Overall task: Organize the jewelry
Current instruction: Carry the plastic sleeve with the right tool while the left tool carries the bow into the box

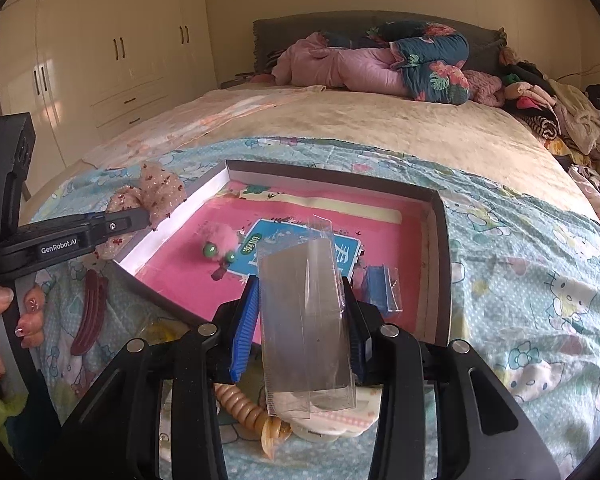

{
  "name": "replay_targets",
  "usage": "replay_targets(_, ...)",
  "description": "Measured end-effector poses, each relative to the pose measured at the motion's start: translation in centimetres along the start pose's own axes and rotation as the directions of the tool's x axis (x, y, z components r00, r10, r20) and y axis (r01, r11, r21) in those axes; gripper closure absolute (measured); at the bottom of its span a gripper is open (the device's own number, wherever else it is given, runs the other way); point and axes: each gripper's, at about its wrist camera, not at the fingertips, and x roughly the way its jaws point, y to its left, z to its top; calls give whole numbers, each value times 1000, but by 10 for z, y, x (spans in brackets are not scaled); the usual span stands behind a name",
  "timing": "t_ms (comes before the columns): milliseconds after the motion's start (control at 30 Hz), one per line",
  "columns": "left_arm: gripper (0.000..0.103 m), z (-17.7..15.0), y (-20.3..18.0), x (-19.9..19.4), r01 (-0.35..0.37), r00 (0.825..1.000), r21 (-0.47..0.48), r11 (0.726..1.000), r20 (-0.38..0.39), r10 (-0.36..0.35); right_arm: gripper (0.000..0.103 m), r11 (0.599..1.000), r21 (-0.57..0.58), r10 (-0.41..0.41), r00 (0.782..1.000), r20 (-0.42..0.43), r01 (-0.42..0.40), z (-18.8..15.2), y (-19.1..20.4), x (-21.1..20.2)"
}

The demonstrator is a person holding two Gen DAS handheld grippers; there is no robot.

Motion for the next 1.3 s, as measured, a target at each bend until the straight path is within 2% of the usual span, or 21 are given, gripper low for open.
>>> replay_targets(500,87,0,4,38,-24,998,14,1000,-55,24,66,1000,12,-17,998,-56,17,32,-4,53)
replay_targets(833,86,-3,6,48,-16,997,14,1000,-75,17,66,998,33,-51,989,-139,56,36,-7,93)
replay_targets(1300,82,-8,1,45,12,997,33,999,-80,-9,64,993,49,-93,979,-181,104,32,-11,101)
